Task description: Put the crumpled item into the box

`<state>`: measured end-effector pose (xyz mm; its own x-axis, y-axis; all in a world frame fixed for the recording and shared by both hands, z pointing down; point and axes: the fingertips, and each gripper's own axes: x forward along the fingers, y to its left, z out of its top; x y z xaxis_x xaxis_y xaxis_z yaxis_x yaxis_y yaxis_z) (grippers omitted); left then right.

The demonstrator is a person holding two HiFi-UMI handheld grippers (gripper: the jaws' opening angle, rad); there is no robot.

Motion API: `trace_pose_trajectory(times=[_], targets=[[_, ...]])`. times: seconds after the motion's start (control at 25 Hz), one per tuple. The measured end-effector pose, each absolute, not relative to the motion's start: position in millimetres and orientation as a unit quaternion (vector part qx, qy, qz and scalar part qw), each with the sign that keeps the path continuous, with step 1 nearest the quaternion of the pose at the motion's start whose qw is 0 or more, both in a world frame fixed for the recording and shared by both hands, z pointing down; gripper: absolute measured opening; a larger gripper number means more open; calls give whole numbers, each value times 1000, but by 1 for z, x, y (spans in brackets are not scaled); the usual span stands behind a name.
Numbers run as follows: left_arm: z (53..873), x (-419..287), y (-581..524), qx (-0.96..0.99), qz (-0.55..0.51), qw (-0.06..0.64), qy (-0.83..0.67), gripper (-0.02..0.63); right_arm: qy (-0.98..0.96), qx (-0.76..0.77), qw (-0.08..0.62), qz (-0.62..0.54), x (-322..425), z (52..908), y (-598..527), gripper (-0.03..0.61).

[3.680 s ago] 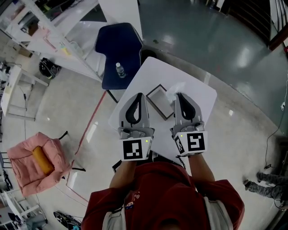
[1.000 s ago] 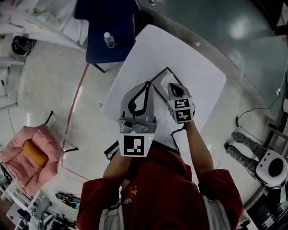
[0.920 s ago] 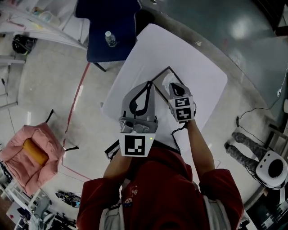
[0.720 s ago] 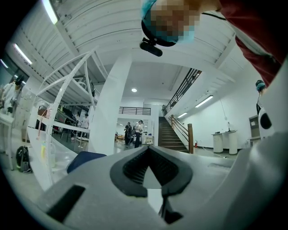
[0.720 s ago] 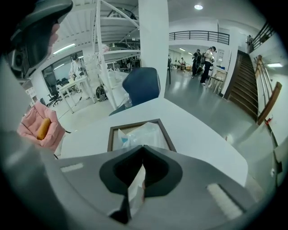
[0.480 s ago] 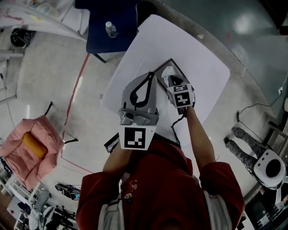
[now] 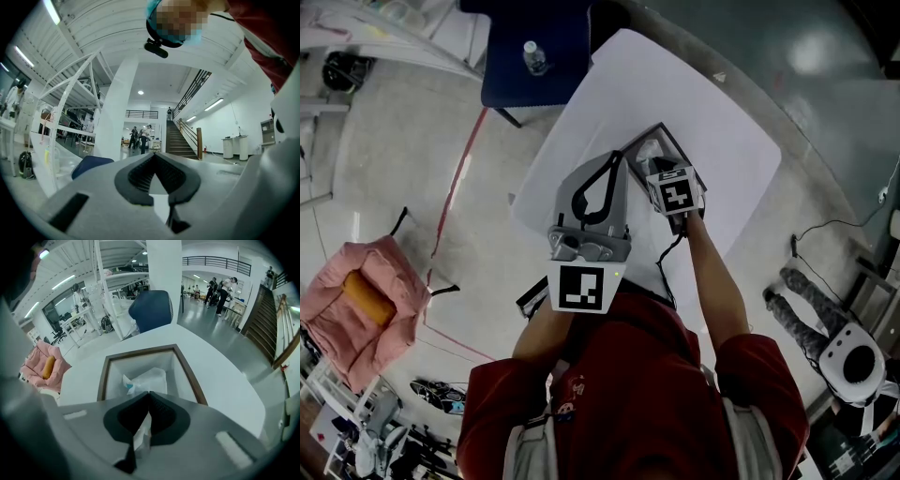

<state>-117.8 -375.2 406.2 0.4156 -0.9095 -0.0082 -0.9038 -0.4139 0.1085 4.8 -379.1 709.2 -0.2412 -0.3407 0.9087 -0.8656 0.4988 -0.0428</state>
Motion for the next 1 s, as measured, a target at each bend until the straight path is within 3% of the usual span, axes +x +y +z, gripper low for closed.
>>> trace_pose_trajectory(times=[0.68,1.0], targets=[[416,-127,-380,835,-31,53,-546,3,-709,384,508,303,7,737,-380,12],[417,-130,-379,834,-32,55,-548,3,-711,382,497,319,4,739,-381,62]])
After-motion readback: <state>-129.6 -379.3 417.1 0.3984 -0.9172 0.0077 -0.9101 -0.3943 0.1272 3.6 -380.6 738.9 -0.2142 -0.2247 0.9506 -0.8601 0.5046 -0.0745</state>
